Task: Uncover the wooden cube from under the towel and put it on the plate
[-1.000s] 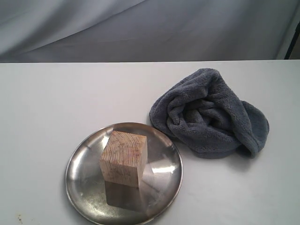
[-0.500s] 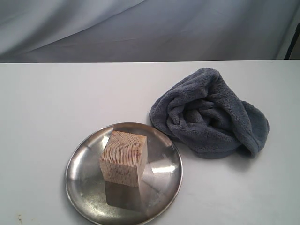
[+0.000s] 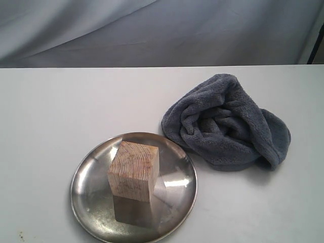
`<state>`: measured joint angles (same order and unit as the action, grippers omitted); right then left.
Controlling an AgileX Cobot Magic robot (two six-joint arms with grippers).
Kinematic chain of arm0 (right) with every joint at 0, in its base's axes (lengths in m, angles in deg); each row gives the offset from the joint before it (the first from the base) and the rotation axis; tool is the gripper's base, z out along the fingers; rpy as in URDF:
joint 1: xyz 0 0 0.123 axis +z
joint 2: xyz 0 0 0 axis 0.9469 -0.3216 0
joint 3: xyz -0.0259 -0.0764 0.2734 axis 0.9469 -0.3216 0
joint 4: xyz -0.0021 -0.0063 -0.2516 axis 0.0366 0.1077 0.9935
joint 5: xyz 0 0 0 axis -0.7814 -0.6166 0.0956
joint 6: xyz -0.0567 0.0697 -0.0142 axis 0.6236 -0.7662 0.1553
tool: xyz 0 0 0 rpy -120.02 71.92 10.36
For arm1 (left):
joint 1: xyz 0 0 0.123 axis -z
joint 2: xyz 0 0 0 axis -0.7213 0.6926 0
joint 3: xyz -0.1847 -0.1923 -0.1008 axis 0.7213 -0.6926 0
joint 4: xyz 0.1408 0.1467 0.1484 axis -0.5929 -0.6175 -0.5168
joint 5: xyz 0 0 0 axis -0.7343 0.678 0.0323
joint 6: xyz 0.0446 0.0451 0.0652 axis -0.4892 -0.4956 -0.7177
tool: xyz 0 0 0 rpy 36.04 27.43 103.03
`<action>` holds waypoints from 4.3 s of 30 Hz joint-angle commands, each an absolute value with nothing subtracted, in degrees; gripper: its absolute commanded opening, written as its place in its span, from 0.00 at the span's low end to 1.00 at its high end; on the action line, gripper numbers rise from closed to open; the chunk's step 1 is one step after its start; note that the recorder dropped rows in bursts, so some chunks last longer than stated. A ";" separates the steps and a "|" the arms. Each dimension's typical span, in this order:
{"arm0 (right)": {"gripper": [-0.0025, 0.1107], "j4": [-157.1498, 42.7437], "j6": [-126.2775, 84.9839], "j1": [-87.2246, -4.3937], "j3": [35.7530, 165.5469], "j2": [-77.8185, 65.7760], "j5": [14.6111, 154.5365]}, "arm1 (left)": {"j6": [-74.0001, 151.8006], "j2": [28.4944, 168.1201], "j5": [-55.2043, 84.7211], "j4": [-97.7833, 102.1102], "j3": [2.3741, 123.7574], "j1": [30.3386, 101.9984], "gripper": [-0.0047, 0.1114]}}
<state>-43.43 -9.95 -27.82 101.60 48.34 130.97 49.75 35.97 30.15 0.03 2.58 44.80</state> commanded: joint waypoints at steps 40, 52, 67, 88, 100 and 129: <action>0.02 -40.27 -22.01 -49.70 62.53 64.78 110.07 | 49.97 35.79 29.58 -0.12 2.37 45.04 0.05; 0.02 -39.59 -41.85 -67.44 43.73 65.78 97.60 | 49.97 35.79 29.58 -0.12 2.37 45.04 0.05; 0.02 -39.59 -43.67 -71.35 35.75 65.78 92.45 | 49.97 35.79 29.58 -0.12 2.37 45.04 0.05; 0.02 -39.59 -45.65 -71.45 35.75 65.78 91.53 | 49.97 35.79 29.58 -0.12 2.37 45.04 0.05; 0.02 -63.74 -16.62 -71.24 35.75 65.78 92.44 | 49.97 35.79 29.58 -0.12 2.37 45.04 0.05; 0.02 -62.69 -16.87 -71.24 35.75 65.78 104.33 | 49.97 35.79 29.58 -0.12 2.37 45.04 0.05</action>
